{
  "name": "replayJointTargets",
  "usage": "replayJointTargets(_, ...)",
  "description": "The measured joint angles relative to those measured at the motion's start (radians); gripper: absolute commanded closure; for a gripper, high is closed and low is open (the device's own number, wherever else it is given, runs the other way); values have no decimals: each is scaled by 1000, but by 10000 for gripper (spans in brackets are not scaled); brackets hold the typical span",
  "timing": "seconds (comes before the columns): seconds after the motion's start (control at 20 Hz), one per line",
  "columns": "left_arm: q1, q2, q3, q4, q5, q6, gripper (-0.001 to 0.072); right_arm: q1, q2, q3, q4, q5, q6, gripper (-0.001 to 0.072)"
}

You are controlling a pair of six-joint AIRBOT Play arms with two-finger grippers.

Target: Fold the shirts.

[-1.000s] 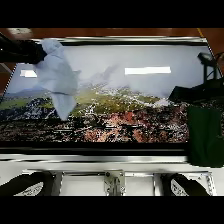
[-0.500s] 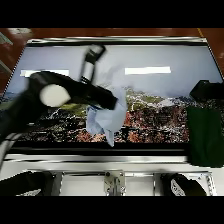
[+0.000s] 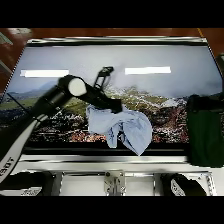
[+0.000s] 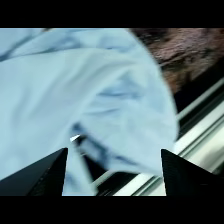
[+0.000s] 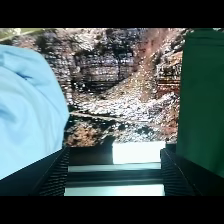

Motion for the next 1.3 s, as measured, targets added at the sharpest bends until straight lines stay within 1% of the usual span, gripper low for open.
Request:
replayJointTargets(0.1, 121, 40, -29, 46, -122, 25, -3, -5, -10, -95, -8, -51, -2, 35)
replayJointTargets(0.2, 230, 92, -102, 43, -202, 53, -3, -42, -36, -178, 31, -91, -8, 36)
replayJointTargets(0.35, 354, 162, -290, -24, -224, 95, -4, -151, -97, -267, 202, -133, -43, 36)
replayJointTargets(0.45, 394, 182, -417, -77, -191, 122, -13, -227, -143, -303, 328, -137, -76, 35)
replayJointTargets(0.55, 417, 187, -533, -132, -131, 142, -13, -275, -183, -322, 411, -130, -104, 35)
replayJointTargets(0.7, 432, 159, -648, -241, -16, 180, -13, -309, -227, -335, 463, -121, -126, 35)
replayJointTargets(0.85, 435, 93, -689, -377, 67, 245, -13, -321, -257, -340, 483, -112, -137, 34)
replayJointTargets(0.9, 435, 66, -697, -425, 85, 269, 30, -324, -266, -341, 487, -110, -138, 35)
replayJointTargets(1.0, 435, 18, -705, -507, 113, 312, 568, -326, -282, -346, 491, -102, -139, 35)
replayJointTargets(1.1, 436, -18, -710, -566, 127, 352, 670, -322, -290, -378, 497, -106, -138, 34)
replayJointTargets(1.3, 438, -42, -706, -617, 139, 390, 672, -245, -298, -518, 510, -185, -138, 34)
